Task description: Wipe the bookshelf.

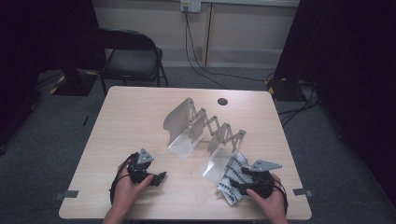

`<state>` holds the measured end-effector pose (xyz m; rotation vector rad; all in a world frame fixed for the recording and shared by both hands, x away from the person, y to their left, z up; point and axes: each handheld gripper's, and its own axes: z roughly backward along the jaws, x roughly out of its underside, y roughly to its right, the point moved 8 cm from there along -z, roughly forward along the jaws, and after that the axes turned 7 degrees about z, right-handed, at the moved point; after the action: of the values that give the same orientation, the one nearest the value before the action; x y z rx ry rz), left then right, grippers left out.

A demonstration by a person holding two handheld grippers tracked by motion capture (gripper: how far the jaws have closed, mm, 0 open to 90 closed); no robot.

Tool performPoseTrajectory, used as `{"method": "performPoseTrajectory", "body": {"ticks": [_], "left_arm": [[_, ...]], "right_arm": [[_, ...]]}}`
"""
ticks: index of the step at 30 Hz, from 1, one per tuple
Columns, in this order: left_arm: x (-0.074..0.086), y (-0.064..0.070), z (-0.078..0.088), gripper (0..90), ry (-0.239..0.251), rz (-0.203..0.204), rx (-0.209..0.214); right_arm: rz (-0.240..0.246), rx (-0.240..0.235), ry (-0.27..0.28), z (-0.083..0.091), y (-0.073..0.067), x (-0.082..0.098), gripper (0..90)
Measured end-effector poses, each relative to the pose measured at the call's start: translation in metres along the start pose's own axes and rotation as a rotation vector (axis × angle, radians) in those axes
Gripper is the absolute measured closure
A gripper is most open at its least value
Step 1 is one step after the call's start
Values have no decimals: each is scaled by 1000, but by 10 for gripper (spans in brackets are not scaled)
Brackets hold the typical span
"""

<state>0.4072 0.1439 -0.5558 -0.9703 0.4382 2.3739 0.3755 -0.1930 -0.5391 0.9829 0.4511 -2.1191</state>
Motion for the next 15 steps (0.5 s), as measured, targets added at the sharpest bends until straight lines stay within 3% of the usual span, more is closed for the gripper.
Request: {"method": "performPoseTrajectory", "body": {"ticks": [3, 5, 11, 15], "left_arm": [[0, 1, -1, 46, -5, -5, 5], [0, 1, -1, 40, -5, -6, 6], [1, 2, -1, 23, -14, -14, 5], [1, 3, -2, 16, -13, -10, 4]], "right_arm": [[29, 10, -36, -5, 1, 6, 292], [75, 21, -37, -8, 2, 6, 300], [79, 32, -23, -10, 5, 5, 329], [78, 36, -25, -10, 5, 4, 404]]}}
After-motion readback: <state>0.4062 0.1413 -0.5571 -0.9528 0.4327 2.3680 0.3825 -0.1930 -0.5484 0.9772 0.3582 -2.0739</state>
